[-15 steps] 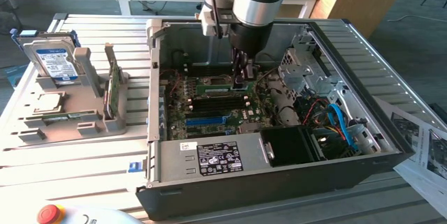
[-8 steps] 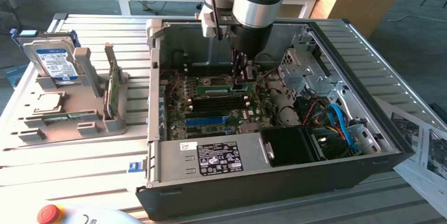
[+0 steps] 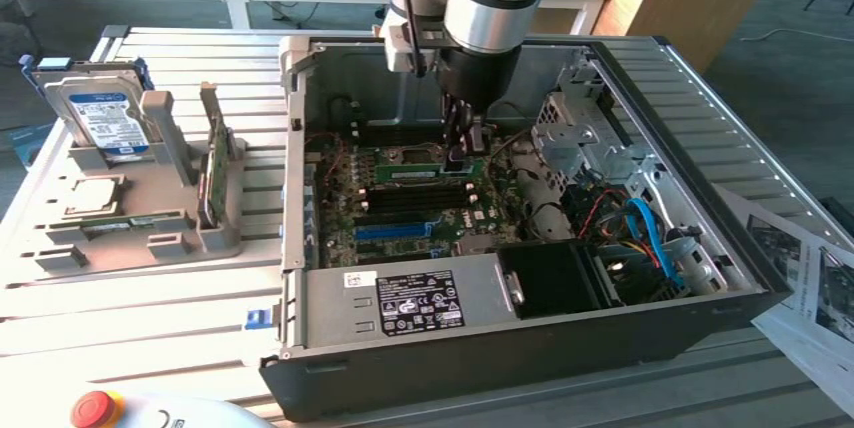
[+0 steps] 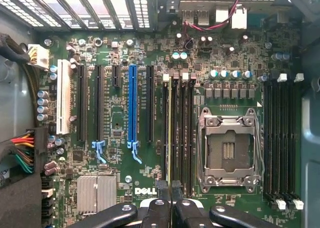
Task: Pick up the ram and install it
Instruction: 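Insert the ram into the slot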
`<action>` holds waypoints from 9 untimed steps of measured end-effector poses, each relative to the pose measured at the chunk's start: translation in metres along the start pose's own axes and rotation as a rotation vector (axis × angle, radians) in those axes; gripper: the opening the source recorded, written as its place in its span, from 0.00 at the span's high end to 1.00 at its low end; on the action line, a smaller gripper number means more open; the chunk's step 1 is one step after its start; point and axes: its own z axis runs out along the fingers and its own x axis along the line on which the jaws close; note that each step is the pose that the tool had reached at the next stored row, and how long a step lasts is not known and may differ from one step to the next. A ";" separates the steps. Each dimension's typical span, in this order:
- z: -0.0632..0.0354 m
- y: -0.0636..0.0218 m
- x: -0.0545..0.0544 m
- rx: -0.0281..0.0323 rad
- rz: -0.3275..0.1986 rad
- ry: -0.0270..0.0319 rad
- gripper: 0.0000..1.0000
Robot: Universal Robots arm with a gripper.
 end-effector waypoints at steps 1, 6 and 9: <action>0.0000 0.0000 0.000 -0.0001 -0.001 0.0000 0.88; 0.0006 0.0000 0.000 0.0001 -0.002 -0.0003 0.88; 0.0024 -0.0001 0.000 0.0000 -0.002 0.0000 0.88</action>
